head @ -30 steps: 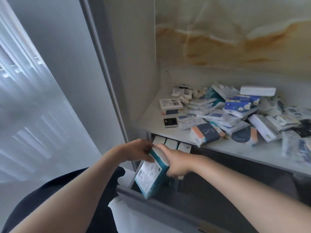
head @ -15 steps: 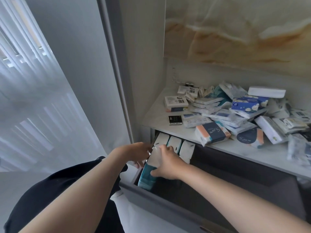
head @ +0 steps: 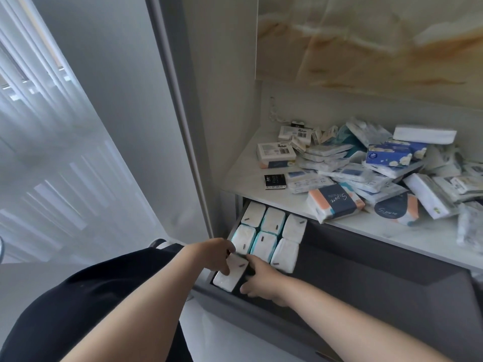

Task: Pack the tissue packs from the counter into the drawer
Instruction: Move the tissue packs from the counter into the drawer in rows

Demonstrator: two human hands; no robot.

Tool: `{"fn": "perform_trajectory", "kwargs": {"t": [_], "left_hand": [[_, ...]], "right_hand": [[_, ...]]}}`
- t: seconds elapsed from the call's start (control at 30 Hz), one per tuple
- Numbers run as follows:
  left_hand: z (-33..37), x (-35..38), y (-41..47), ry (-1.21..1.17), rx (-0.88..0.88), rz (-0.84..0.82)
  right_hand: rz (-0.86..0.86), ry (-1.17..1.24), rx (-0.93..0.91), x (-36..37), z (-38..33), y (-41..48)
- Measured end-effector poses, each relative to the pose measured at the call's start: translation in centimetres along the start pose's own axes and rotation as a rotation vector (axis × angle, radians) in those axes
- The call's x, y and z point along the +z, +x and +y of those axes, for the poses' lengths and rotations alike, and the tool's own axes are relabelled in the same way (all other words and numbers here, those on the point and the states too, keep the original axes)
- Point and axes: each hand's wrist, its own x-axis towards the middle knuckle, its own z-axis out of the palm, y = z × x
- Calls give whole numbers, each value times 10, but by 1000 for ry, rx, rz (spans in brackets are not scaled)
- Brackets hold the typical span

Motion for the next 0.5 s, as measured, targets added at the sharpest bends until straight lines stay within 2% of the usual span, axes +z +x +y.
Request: {"fn": "perform_trajectory", "kwargs": {"t": [0.13, 0.23, 0.4, 0.5], "left_hand": [[2, 4, 7, 39, 37, 91], [4, 8, 9, 27, 44, 102], [-4, 11, 6, 63, -4, 56], [-5, 10, 7, 62, -1, 49]], "right_hand": [[108, 227, 101, -3, 7, 8], [96, 355, 135, 9, 2, 11], [58, 321, 191, 15, 5, 18], [-25, 250, 254, 6, 6, 16]]}}
